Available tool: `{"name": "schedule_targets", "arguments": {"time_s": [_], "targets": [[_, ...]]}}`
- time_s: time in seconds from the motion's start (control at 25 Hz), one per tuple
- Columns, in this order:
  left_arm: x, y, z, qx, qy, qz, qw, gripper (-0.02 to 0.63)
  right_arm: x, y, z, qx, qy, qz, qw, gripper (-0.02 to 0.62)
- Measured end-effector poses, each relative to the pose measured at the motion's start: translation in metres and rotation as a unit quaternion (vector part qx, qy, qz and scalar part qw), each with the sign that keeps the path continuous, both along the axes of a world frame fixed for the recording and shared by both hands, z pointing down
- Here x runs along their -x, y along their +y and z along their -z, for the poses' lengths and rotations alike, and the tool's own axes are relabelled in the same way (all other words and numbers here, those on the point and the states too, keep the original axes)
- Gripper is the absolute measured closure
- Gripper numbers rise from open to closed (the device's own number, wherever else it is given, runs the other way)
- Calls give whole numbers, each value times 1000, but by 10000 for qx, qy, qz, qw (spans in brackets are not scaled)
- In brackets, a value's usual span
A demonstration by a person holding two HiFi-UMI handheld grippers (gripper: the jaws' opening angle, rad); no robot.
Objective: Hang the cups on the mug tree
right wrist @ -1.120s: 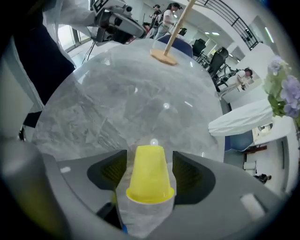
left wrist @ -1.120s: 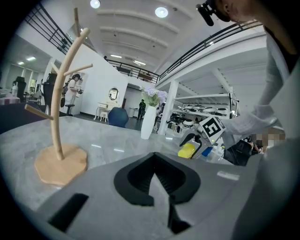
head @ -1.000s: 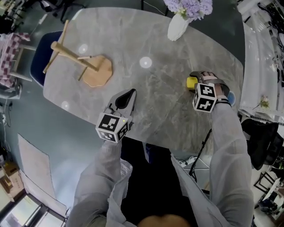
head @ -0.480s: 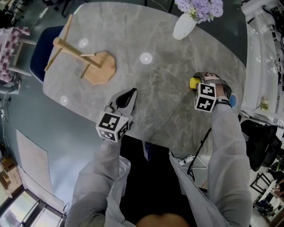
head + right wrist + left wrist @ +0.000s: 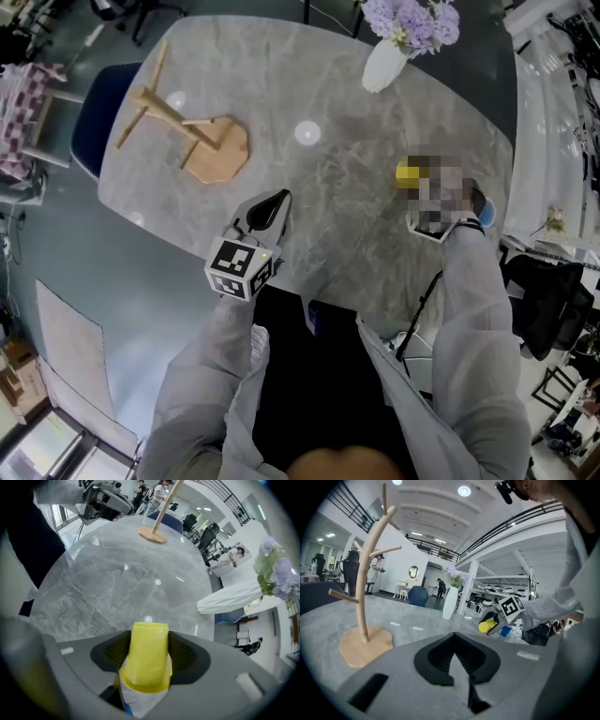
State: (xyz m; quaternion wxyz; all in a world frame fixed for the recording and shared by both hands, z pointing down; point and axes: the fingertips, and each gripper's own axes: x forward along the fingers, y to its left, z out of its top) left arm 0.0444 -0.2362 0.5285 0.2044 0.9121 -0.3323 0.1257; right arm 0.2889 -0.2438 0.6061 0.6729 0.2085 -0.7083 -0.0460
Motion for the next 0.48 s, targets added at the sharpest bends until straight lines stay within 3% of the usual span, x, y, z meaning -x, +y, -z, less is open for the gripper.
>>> {"name": "schedule_targets", "arguments": {"time_s": [0.16, 0.24, 0.36, 0.48], "targets": [[8, 2, 16, -90, -2, 21, 10000, 601, 15, 0, 28, -444, -637, -416, 9961, 334], [12, 3, 24, -140, -19, 34, 9999, 601, 26, 1, 46, -751, -1251, -775, 9863, 339], [21, 6, 35, -179, -25, 70, 9998, 601, 43, 4, 78, -1181, -2316, -1463, 9545, 342], [32, 9, 47, -228, -32, 99, 9997, 601, 58, 6, 108, -1466, -3336, -2110, 9070, 342]]}}
